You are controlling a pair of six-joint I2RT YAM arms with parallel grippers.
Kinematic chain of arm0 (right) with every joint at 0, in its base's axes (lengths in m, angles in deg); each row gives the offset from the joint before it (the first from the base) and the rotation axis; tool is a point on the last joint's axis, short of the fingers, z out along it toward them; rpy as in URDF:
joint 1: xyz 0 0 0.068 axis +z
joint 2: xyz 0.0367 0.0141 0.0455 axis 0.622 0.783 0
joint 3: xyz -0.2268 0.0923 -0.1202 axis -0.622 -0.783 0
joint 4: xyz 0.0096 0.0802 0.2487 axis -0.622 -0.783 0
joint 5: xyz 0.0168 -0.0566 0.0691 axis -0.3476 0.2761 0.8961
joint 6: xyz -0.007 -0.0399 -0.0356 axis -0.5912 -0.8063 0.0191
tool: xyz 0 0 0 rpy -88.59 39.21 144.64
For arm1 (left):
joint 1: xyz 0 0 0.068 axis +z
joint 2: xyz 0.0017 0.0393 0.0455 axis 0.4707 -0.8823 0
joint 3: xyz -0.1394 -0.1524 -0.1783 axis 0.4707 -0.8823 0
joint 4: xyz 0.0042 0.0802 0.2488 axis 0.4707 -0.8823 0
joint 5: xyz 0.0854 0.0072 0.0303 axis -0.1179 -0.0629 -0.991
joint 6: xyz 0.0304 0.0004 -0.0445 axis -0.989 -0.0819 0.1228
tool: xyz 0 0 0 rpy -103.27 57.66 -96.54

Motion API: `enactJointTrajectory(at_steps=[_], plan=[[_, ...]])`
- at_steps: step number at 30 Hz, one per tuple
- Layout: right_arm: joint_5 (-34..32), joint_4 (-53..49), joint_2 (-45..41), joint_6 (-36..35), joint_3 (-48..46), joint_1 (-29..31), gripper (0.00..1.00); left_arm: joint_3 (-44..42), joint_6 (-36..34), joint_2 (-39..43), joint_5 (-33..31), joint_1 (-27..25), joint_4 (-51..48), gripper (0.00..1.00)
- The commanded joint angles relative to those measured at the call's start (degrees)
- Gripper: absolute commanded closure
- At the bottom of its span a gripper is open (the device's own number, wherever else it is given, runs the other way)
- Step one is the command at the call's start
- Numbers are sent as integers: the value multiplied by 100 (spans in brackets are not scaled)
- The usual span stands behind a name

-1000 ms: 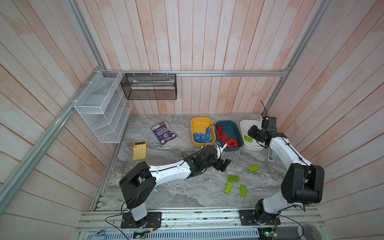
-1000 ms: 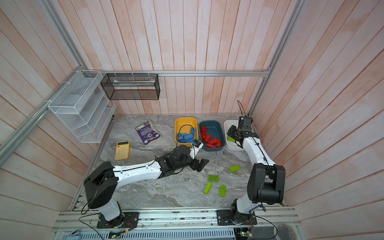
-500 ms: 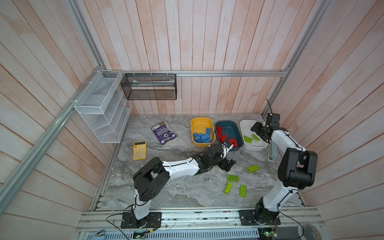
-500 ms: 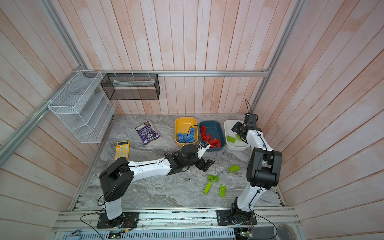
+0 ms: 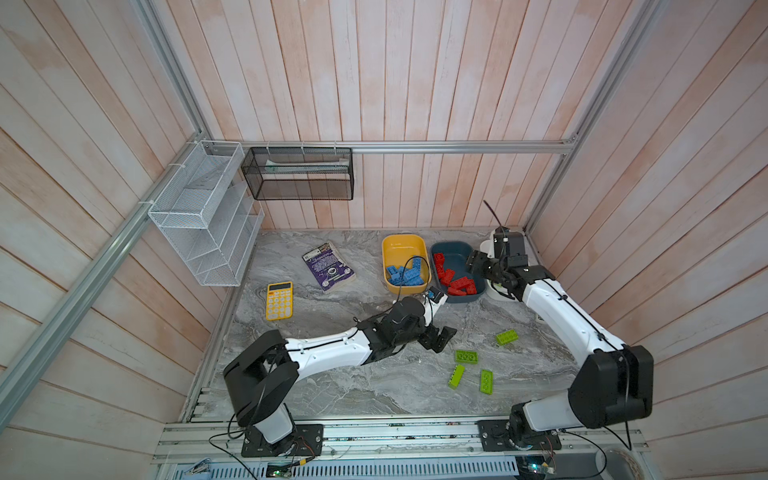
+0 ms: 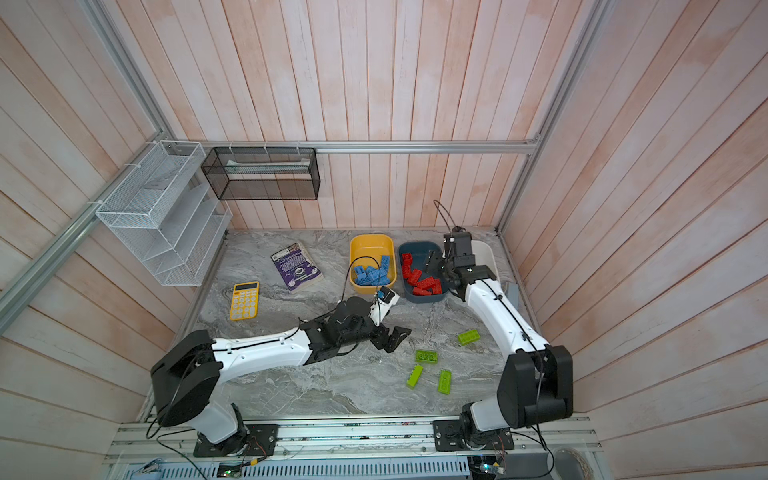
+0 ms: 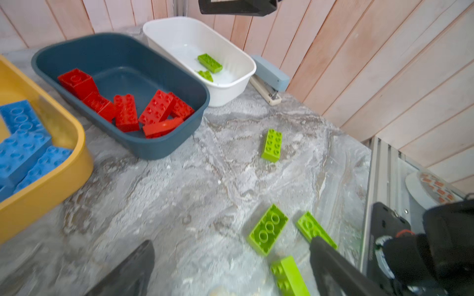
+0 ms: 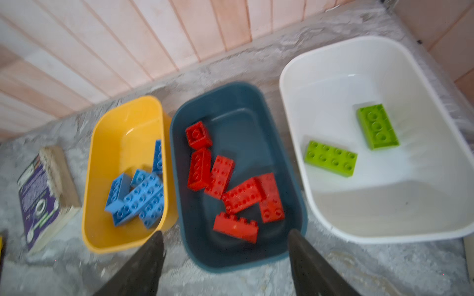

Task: Sort the legos into containers by color
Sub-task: 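Lower the right gripper and grasp a lime-green brick on the table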

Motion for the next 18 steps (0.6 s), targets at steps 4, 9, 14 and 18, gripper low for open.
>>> enactJointTrajectory(at_steps=[4, 9, 14, 18], plan=[[-825, -770, -907, 198, -1049, 1147, 14, -931, 334, 868, -398, -122, -90, 5], [-1253, -1260, -1334, 1106, -1828, 2058, 12, -1384, 584, 1123, -493, -299, -172, 5], [-1652, -1558, -1552, 2069, -2584, 2566, 11, -1616, 729, 1150, -616, -539, -62, 5], [-1592, -1511, -1612, 2345, -3048, 2612, 11, -1711, 787, 1061, -624, -643, 43, 5]])
